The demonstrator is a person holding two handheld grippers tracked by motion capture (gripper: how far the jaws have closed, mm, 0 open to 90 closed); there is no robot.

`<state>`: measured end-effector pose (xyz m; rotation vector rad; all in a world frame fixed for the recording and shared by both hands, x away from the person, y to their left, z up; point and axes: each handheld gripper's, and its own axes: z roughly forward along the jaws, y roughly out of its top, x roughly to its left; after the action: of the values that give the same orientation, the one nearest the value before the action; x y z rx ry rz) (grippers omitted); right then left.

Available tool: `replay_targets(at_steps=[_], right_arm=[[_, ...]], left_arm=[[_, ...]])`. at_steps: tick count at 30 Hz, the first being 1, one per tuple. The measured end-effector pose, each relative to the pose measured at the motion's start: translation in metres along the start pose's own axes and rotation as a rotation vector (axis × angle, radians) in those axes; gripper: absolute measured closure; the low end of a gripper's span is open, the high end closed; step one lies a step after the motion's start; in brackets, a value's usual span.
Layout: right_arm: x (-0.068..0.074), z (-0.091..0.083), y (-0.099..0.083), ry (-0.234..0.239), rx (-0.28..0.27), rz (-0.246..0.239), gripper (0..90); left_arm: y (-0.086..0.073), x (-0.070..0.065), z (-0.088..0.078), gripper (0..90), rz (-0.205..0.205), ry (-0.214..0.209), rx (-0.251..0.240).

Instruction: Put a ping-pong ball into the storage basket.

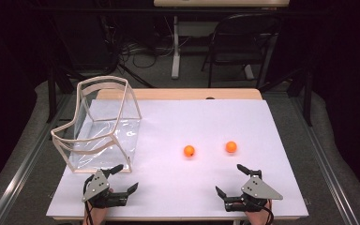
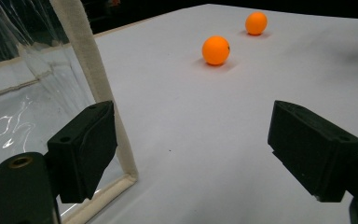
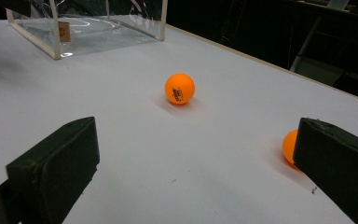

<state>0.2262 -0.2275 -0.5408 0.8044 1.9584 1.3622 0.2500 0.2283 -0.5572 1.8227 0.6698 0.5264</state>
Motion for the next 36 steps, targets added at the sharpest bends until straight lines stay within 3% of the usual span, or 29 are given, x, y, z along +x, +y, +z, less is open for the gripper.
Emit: replay_targets(at_steps=[25,36], right_arm=[[0.006,0.01,0.008,0.023,0.054,-0.005,0.0],[0.009,0.027,0.014,0.037,0.145,0.013,0.0]], left_arm=[[0.001,-0.004,0.002,15.7,0.017,-0.004,0.011],[0.001,-0.003,0.003,15.7,0.024,-0.015,0.013]])
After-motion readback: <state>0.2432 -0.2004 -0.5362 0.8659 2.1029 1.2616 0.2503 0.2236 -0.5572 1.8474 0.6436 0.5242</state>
